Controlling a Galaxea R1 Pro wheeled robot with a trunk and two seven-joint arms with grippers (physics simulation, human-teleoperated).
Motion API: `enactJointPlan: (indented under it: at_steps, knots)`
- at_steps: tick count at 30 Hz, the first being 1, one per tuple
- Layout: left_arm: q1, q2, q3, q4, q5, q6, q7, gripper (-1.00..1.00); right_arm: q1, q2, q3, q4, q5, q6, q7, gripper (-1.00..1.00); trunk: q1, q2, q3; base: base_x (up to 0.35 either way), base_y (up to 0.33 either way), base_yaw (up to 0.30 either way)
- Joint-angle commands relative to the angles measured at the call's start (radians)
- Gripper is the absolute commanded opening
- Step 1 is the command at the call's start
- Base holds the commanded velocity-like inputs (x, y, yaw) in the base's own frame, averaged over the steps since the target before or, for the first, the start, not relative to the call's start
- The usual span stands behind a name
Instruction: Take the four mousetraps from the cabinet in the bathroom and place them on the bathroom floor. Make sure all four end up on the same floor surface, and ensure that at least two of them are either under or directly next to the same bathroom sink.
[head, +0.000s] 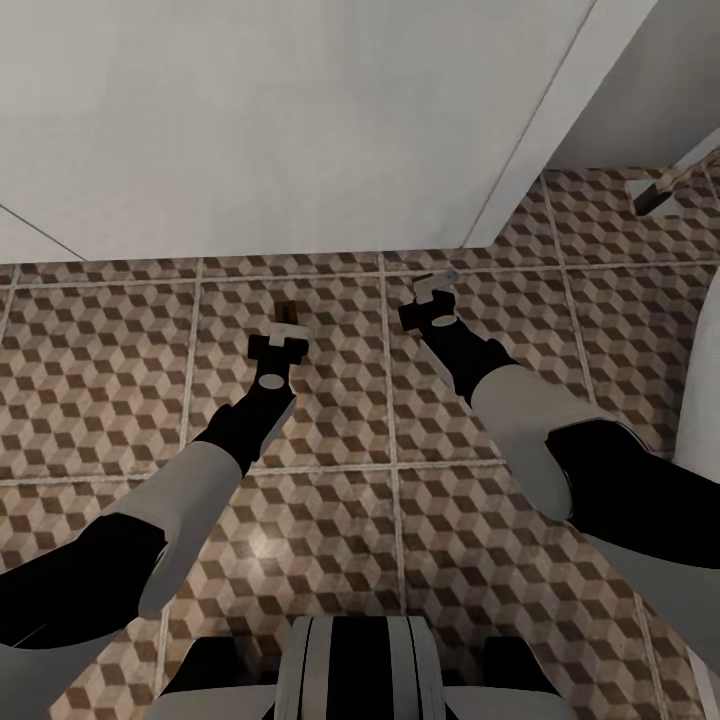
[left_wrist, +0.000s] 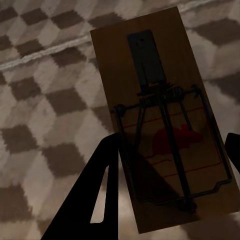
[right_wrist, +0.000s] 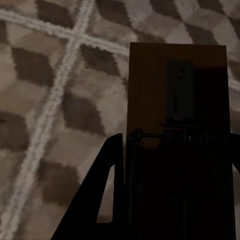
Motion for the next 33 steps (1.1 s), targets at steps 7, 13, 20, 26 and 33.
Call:
enactJointPlan:
  at_steps: [7, 13, 20, 26, 33]
  knots:
    - [0.000, 0.002, -0.004, 0.002, -0.010, 0.001, 0.010, -1.00, 0.000, 0.000, 0.003, -0.001, 0.009, 0.008, -0.002, -1.00, 0.000, 0.000, 0.000, 0.000, 0.000, 0.000]
    - [0.000, 0.002, -0.004, 0.003, -0.010, 0.001, 0.010, -1.00, 0.000, 0.000, 0.003, 0.010, 0.009, 0.007, -0.001, -1.00, 0.000, 0.000, 0.000, 0.000, 0.000, 0.000]
    - [0.000, 0.003, -0.004, 0.003, -0.010, 0.001, 0.010, -1.00, 0.000, 0.000, 0.003, 0.018, 0.009, 0.006, 0.000, -1.00, 0.000, 0.000, 0.000, 0.000, 0.000, 0.000]
    - [0.000, 0.003, -0.004, 0.003, -0.010, 0.001, 0.010, -1.00, 0.000, 0.000, 0.003, 0.019, 0.009, 0.006, 0.001, -1.00, 0.000, 0.000, 0.000, 0.000, 0.000, 0.000]
    - [0.000, 0.003, -0.004, 0.003, -0.009, 0.001, 0.010, -1.00, -0.001, 0.000, 0.003, 0.019, 0.009, 0.011, 0.001, -1.00, 0.000, 0.000, 0.000, 0.000, 0.000, 0.000]
